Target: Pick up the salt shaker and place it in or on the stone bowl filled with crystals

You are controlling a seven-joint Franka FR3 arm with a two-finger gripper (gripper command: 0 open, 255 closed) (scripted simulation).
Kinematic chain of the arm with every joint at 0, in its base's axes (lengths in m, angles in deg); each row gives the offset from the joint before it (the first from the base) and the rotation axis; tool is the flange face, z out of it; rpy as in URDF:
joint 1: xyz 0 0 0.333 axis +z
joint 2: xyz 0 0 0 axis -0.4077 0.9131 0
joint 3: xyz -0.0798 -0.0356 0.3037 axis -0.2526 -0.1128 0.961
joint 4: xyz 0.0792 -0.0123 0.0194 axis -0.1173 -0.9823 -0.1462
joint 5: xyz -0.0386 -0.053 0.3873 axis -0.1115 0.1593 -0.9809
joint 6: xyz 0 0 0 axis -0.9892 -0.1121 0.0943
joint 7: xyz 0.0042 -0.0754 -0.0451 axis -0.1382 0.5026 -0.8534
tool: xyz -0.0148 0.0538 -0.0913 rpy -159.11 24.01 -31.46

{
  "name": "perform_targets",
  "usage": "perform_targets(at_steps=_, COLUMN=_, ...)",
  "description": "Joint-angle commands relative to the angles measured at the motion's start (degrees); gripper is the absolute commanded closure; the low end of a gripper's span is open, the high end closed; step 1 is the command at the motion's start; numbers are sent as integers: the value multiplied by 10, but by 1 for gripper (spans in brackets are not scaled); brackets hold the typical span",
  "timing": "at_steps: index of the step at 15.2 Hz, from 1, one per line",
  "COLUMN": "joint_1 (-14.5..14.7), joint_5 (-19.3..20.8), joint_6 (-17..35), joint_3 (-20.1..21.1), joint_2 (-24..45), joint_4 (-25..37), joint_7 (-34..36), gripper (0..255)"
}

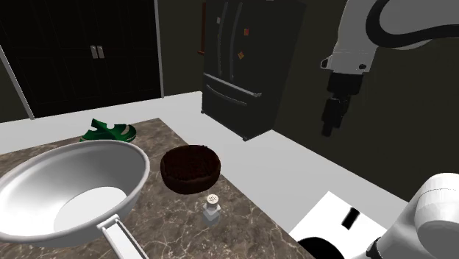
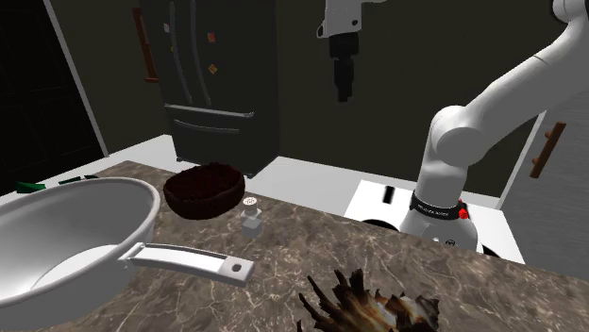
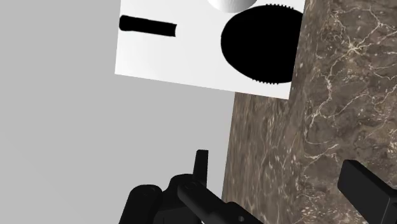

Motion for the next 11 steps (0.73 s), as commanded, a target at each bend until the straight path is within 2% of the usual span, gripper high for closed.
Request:
perform_targets(at_steps=1, joint_1=0, joint_5=0, joint_6=0, joint_3=0, joint_2=0, joint_4=0, joint_7=0, gripper=0)
perform_targets(at_steps=11, joint_1=32, joint_5=-71, joint_6=91, joint_3=111, joint_2=142, joint_4=22, joint_7=142, gripper=0)
